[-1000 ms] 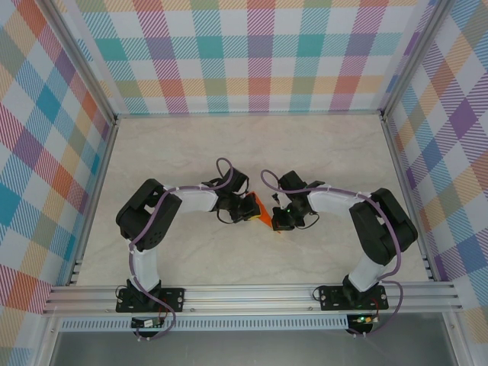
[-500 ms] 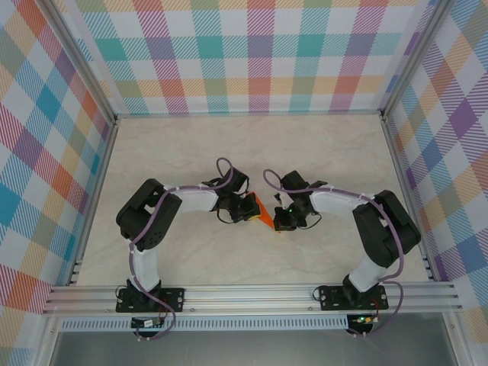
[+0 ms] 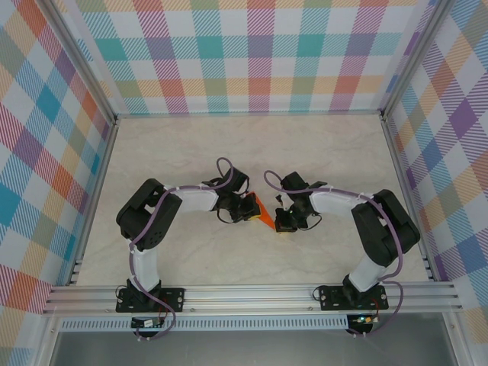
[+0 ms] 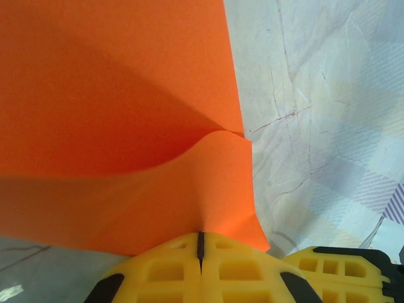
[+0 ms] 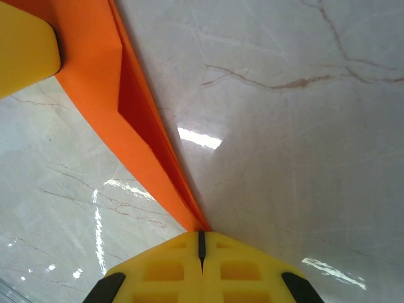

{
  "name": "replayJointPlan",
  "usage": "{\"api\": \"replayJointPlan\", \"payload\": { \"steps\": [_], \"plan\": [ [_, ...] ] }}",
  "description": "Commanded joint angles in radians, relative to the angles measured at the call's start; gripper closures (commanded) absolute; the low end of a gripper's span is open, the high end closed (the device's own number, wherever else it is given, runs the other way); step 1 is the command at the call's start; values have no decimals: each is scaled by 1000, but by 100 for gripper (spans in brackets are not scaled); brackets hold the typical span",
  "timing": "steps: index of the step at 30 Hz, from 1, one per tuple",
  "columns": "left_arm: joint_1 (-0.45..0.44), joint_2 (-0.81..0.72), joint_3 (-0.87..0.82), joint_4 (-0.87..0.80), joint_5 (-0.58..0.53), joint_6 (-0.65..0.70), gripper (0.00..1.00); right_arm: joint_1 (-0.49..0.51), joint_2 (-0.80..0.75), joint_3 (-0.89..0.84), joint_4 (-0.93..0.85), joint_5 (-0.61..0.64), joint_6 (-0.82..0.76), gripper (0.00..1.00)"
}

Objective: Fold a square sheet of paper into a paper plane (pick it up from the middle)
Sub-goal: Fold the wing for the fifth time at the center of the table.

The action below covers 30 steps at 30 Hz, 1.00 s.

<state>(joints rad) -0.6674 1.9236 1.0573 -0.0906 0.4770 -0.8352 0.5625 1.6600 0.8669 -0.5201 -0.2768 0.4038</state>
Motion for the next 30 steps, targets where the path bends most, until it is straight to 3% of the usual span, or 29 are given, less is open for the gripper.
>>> {"api": "replayJointPlan", "payload": {
  "steps": [1, 4, 10, 15, 21, 30],
  "plan": [
    [-1, 87, -32, -147, -152, 25, 98, -7, 38, -5, -100, 80, 13, 97],
    [-1, 87, -30, -146, -150, 24, 98, -7, 46, 12, -119, 85, 6, 97],
    [-1, 78, -34, -139, -146, 26, 98, -6, -58, 29, -79, -21, -2, 95],
    [-1, 68, -38, -134, -150, 28, 98, -6, -137, 5, 52, -139, 52, 91],
    [-1, 49, -43, -137, -163, 30, 98, 6, -162, -44, 204, -145, 151, 90],
    [-1, 67, -42, -136, -161, 25, 98, 29, -116, -58, 256, -125, 179, 92]
  ]
}}
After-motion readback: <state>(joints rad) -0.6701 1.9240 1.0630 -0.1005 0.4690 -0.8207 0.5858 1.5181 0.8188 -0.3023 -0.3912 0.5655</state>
